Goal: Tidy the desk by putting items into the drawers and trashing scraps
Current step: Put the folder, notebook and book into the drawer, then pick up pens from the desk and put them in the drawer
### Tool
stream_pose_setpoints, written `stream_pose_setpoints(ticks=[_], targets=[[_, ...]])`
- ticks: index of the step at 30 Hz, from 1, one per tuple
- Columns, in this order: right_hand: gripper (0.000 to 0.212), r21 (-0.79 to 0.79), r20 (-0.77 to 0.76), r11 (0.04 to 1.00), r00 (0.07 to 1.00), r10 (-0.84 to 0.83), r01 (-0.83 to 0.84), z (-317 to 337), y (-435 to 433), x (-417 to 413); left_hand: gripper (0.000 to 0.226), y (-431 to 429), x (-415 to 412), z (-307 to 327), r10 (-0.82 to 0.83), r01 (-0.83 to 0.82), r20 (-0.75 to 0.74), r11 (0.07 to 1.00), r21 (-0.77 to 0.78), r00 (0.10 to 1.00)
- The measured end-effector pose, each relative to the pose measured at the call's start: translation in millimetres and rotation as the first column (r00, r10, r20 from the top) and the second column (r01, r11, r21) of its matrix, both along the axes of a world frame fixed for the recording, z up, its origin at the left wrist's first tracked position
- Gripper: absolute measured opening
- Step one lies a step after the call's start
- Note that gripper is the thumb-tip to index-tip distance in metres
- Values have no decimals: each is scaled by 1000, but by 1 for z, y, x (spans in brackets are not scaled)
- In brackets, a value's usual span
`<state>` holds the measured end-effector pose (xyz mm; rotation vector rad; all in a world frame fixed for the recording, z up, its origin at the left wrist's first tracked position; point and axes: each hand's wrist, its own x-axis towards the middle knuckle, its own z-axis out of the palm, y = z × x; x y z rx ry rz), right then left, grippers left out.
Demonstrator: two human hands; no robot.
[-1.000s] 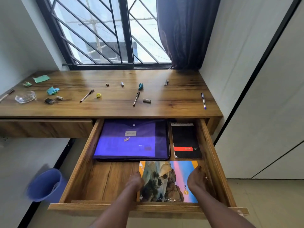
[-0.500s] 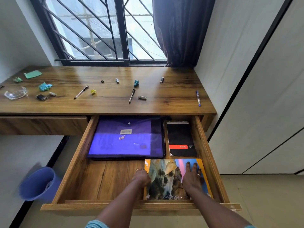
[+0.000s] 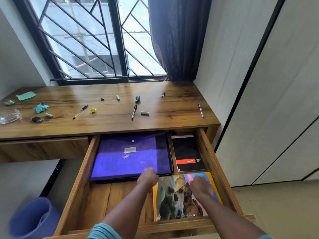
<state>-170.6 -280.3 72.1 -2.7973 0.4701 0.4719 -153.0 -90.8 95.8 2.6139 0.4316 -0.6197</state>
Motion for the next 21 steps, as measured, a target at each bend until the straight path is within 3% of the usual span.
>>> stream_pose_setpoints(ticks=[5,10,15,21], targets=[[29,-3,261,997,962,76,-78,42,4,59,28,10,57,33,67,-63,250,998,-22,966],[28,-131,454,984,876,165,-117,71,-9,137,30,35,123,59,201,-188,397,980,-73,895],[27,-162,481,982,861,163,-96,72,-33,223,28,58,197,69,297,-285,453,954,-96,841],[40,-158,383,982,911,154,-99,59,-56,307,34,71,267,63,314,-354,439,935,9,842]])
